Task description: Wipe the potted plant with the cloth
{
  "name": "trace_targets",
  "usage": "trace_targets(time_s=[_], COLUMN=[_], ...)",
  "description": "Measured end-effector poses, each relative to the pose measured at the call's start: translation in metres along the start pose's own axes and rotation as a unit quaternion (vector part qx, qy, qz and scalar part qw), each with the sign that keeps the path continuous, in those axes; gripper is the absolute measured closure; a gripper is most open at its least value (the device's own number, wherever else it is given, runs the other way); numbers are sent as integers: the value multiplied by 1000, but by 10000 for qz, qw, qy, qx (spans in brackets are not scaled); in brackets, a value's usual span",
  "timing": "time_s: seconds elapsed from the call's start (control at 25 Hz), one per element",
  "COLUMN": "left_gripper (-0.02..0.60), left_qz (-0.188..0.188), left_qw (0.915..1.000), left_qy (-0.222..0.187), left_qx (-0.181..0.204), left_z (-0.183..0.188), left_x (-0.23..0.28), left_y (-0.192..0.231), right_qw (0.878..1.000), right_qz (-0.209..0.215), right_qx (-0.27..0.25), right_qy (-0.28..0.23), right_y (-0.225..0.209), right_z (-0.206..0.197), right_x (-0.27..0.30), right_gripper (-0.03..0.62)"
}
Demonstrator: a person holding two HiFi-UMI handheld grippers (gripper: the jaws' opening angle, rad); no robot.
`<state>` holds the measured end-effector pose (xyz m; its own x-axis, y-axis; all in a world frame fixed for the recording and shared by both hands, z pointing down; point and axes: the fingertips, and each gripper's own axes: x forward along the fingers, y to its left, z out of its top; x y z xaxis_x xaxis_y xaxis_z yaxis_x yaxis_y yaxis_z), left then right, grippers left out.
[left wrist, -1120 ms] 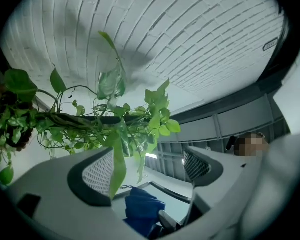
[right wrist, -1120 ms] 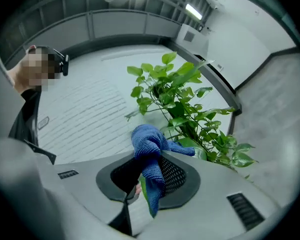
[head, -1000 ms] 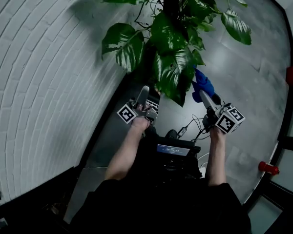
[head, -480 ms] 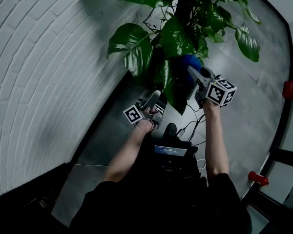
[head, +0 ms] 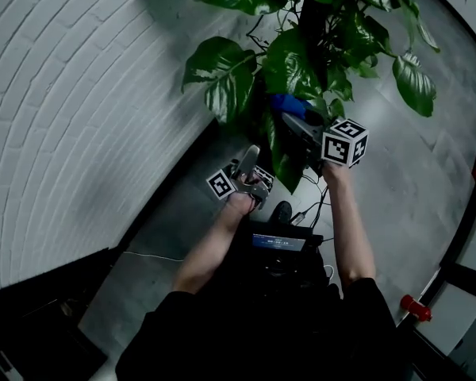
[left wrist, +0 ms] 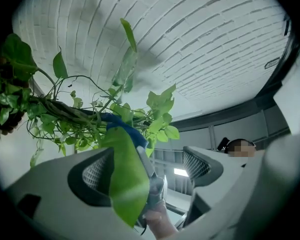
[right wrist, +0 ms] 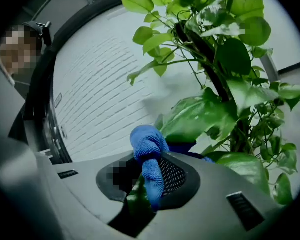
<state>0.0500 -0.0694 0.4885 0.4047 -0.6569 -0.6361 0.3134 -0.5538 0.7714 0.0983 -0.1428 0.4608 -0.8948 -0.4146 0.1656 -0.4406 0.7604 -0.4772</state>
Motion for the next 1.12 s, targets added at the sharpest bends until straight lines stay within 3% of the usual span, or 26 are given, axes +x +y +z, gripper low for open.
trace_targets(time_s=[0.32,0.8,0.96,1.12], left_gripper=[123,123,123,123], left_qz=[-37,-14,117,375], left_qw=[9999,9998,9998,9993], left_qy=[-150,-128,-133,-57], left_qx=[-36,-121,-77,-51], left_z=[1,-7,-8,-14], left_x=[-1,2,-4,-15], left_y=[-2,2,10,26], right_qw=[9974,9953,9920,9765], right_qz=[531,553,954,1308], right_qx=[59,248,802,1271], right_qy=[480,753,190,-1144], right_y=[43,82,94,84], right_z=[-57,-111,-102,-58], right_x=[-11,-60,-93,-141], right_gripper=[497,497,497,497])
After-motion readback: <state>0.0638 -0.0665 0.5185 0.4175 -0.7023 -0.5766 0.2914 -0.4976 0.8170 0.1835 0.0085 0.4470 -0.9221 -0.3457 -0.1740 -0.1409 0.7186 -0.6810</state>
